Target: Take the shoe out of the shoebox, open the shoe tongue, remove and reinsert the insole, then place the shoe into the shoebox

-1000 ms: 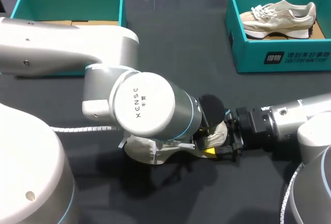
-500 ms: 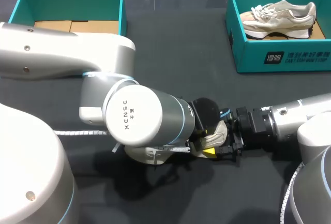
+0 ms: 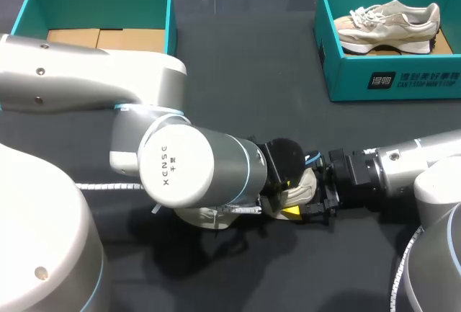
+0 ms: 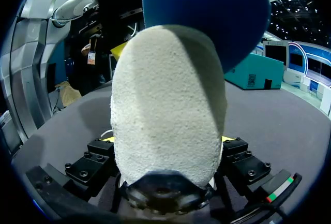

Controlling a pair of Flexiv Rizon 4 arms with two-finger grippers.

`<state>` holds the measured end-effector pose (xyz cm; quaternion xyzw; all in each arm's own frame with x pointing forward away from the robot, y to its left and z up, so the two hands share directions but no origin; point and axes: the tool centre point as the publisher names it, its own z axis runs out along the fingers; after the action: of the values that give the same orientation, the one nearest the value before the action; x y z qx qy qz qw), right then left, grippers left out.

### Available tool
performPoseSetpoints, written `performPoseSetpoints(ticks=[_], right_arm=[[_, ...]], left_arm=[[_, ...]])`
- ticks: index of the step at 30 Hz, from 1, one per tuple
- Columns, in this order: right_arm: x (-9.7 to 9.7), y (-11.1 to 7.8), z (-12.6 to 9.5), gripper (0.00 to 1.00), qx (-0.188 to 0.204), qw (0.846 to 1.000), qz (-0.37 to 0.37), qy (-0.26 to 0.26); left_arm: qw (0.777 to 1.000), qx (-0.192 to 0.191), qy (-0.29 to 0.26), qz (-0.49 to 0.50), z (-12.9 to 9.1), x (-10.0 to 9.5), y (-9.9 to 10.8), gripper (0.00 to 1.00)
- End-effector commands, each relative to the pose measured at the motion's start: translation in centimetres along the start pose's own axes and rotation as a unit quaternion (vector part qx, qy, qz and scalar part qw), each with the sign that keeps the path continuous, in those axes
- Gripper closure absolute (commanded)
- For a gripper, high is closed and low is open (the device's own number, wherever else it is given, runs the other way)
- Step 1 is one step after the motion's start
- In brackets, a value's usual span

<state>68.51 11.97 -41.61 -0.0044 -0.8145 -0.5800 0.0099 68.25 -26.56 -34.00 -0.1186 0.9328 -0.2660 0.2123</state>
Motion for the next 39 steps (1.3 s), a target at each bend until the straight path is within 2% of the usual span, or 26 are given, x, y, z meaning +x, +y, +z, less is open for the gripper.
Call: performPoseSetpoints(ticks=[1, 7, 9, 11, 18, 25, 32, 39], right_arm=[[0.1, 0.0, 0.1, 1.0, 0.002, 1.0, 0.0, 0.0], [0.1, 0.0, 0.1, 1.0, 0.002, 1.0, 0.0, 0.0], [0.1, 0.0, 0.1, 1.0, 0.002, 1.0, 0.0, 0.0], [0.1, 0.0, 0.1, 1.0, 0.002, 1.0, 0.0, 0.0], [0.1, 0.0, 0.1, 1.0, 0.002, 1.0, 0.0, 0.0], [0.1, 0.0, 0.1, 1.0, 0.002, 1.0, 0.0, 0.0], [0.1, 0.0, 0.1, 1.0, 0.002, 1.0, 0.0, 0.0], [0.1, 0.0, 0.1, 1.0, 0.002, 1.0, 0.0, 0.0]], left_arm=[[1.0, 0.002, -0.003, -0.002, 0.2, 0.3, -0.1, 0.71], [1.0, 0.005, 0.0, -0.006, 0.6, 0.2, -0.1, 0.82], [1.0, 0.007, 0.001, -0.009, 0.8, 0.2, -0.1, 0.88], [1.0, 0.009, 0.001, -0.011, 0.9, 0.1, -0.1, 1.0], [0.999, 0.025, 0.01, -0.019, 1.0, -0.3, -0.7, 1.0], [0.998, 0.045, 0.034, -0.028, -0.5, -1.3, -2.8, 1.0], [0.994, 0.055, 0.087, -0.04, -1.5, -2.3, -5.4, 1.0], [0.982, 0.079, 0.168, -0.045, -3.2, -3.2, -7.3, 1.0]])
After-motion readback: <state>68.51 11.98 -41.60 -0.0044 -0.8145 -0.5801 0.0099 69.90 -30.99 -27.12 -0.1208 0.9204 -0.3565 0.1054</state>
